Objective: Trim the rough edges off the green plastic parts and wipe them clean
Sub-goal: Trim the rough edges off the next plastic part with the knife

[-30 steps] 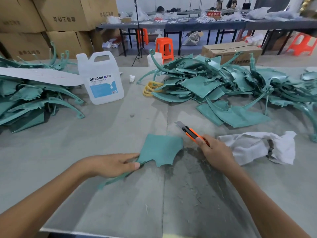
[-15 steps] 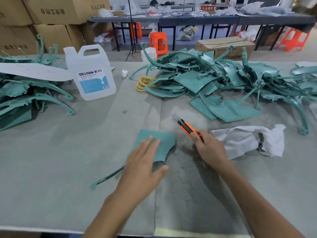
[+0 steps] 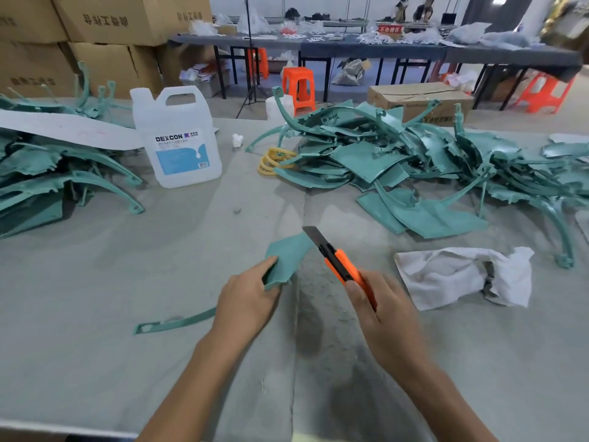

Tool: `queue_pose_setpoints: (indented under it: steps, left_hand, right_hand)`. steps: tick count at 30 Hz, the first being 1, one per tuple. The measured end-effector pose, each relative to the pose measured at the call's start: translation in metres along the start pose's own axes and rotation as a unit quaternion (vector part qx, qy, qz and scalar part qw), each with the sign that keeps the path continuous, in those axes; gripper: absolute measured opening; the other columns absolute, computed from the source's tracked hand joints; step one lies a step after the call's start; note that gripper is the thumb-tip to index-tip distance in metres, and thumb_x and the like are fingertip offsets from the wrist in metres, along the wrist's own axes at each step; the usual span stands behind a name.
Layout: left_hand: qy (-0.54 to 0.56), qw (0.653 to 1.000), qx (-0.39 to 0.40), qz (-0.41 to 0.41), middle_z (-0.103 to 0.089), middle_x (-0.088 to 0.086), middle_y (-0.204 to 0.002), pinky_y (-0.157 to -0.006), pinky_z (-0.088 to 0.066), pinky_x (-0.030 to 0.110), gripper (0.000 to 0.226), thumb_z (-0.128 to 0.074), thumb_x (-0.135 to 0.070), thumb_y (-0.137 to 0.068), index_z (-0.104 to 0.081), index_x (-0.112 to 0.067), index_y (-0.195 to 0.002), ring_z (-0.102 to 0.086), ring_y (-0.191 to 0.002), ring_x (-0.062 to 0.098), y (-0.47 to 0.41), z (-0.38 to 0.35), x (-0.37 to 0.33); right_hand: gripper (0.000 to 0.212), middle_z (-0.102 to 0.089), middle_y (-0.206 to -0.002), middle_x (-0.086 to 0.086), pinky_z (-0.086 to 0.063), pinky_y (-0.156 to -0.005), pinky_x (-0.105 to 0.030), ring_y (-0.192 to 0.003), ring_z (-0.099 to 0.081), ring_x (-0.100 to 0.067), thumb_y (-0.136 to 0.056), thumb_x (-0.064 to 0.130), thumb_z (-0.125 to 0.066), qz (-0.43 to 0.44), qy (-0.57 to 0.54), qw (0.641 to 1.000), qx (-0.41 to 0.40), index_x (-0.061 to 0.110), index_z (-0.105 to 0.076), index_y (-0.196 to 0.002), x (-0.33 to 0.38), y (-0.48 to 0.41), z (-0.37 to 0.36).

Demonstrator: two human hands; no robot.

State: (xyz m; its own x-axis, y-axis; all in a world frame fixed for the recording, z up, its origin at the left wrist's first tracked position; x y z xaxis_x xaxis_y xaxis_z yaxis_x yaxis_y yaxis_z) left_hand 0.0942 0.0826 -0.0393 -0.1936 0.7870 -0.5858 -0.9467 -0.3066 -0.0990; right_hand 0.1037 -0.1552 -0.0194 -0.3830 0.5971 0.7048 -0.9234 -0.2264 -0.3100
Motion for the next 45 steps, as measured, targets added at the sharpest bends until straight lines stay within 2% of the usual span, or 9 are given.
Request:
queue_pose_setpoints:
  steps: [3,9,18,22,27,32,37,43,45]
  left_hand:
    - [0.033,0.999,-0.018,0.032,-0.071,-0.002,-0.123,-0.094,-0.050,0.035,0.044,-0.063,-0.028,-0.092,-0.062,-0.034,-0.135,-0.064,-0.114,0.029,-0.006,0.008,0.006]
    - [0.069,0.996,0.009,0.051,-0.076,0.000,-0.104,-0.088,-0.053,0.038,0.039,-0.060,-0.032,-0.094,-0.064,-0.037,-0.133,-0.066,-0.099,0.028,-0.008,0.015,0.009]
    - [0.090,0.994,0.017,0.057,-0.065,-0.002,-0.064,-0.068,-0.050,0.033,0.035,-0.058,-0.030,-0.097,-0.066,-0.038,-0.130,-0.063,-0.066,0.018,-0.008,0.015,0.010]
    - [0.084,0.995,0.024,0.057,-0.069,-0.001,-0.075,-0.076,-0.054,0.036,0.034,-0.058,-0.031,-0.097,-0.066,-0.036,-0.130,-0.066,-0.078,0.023,-0.009,0.015,0.012]
    - [-0.031,0.999,0.029,0.002,-0.074,0.005,-0.113,-0.085,-0.050,0.037,0.045,-0.055,-0.024,-0.098,-0.056,-0.036,-0.140,-0.064,-0.103,0.033,-0.008,0.006,-0.001]
    - [-0.019,1.000,0.014,0.002,-0.074,0.005,-0.111,-0.081,-0.048,0.036,0.043,-0.055,-0.025,-0.097,-0.059,-0.038,-0.138,-0.064,-0.102,0.034,-0.009,0.007,0.004]
    - [-0.011,1.000,0.016,0.006,-0.073,0.005,-0.117,-0.088,-0.048,0.037,0.043,-0.056,-0.028,-0.097,-0.057,-0.036,-0.140,-0.062,-0.111,0.034,-0.011,0.007,0.004]
    - [-0.002,1.000,0.023,0.006,-0.075,0.002,-0.110,-0.084,-0.051,0.037,0.044,-0.055,-0.027,-0.098,-0.056,-0.039,-0.140,-0.065,-0.099,0.032,-0.006,0.008,0.006]
    - [0.005,1.000,0.022,0.012,-0.074,0.001,-0.112,-0.085,-0.052,0.037,0.042,-0.055,-0.030,-0.098,-0.057,-0.040,-0.139,-0.066,-0.100,0.031,-0.006,0.009,0.007]
  right_hand:
    - [0.039,-0.057,-0.070,0.006,-0.038,-0.055,-0.023,-0.069,-0.055,-0.010,-0.091,0.066,-0.032,-0.007,0.006,0.999,0.050,0.033,-0.052,-0.092,0.005,0.015,-0.012]
    - [0.022,-0.058,-0.074,0.016,-0.039,-0.058,-0.024,-0.067,-0.055,-0.010,-0.091,0.069,-0.028,0.008,0.020,0.995,0.101,0.052,-0.043,-0.092,0.010,0.023,-0.031]
    - [0.029,-0.058,-0.072,0.011,-0.043,-0.057,-0.032,-0.062,-0.055,-0.013,-0.096,0.064,-0.035,0.029,0.013,0.994,0.101,0.039,-0.048,-0.096,0.023,0.013,-0.036]
    - [0.029,-0.057,-0.068,0.013,-0.033,-0.047,-0.022,-0.057,-0.055,-0.011,-0.098,0.061,-0.037,0.058,0.086,0.991,0.090,0.035,-0.051,-0.099,0.025,0.004,-0.025]
    - [0.028,-0.050,-0.056,0.008,-0.050,-0.049,-0.038,-0.049,-0.053,-0.015,-0.101,0.051,-0.043,0.056,0.187,0.981,0.012,0.028,-0.058,-0.105,0.016,-0.034,-0.001]
    - [0.027,-0.052,-0.060,0.007,-0.046,-0.051,-0.037,-0.054,-0.055,-0.017,-0.102,0.049,-0.044,0.020,0.172,0.984,-0.030,0.026,-0.057,-0.109,0.003,-0.048,0.020]
    - [0.029,-0.049,-0.056,0.011,-0.033,-0.043,-0.024,-0.048,-0.050,-0.007,-0.097,0.061,-0.039,0.086,0.134,0.985,0.065,0.035,-0.051,-0.103,0.017,-0.008,-0.018]
    - [0.030,-0.057,-0.067,0.002,-0.044,-0.055,-0.038,-0.060,-0.057,-0.020,-0.104,0.049,-0.044,-0.048,0.135,0.989,-0.020,0.022,-0.057,-0.110,-0.021,-0.047,0.009]
    - [0.034,-0.057,-0.066,0.005,-0.041,-0.053,-0.035,-0.059,-0.056,-0.015,-0.101,0.056,-0.040,-0.034,0.111,0.992,-0.039,0.026,-0.055,-0.109,-0.021,-0.045,0.015]
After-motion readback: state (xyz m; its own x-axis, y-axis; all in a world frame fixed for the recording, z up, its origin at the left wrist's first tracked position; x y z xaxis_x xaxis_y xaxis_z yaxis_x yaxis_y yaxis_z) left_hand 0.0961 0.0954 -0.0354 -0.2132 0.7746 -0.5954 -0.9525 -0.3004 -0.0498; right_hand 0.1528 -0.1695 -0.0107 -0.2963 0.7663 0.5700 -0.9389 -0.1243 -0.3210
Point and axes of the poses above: each hand's wrist, its own y-axis away from the middle knuckle, its own z-axis out of the back of the hand, x = y × z, the point moved 6 cm from there along -y, towards the middle knuckle
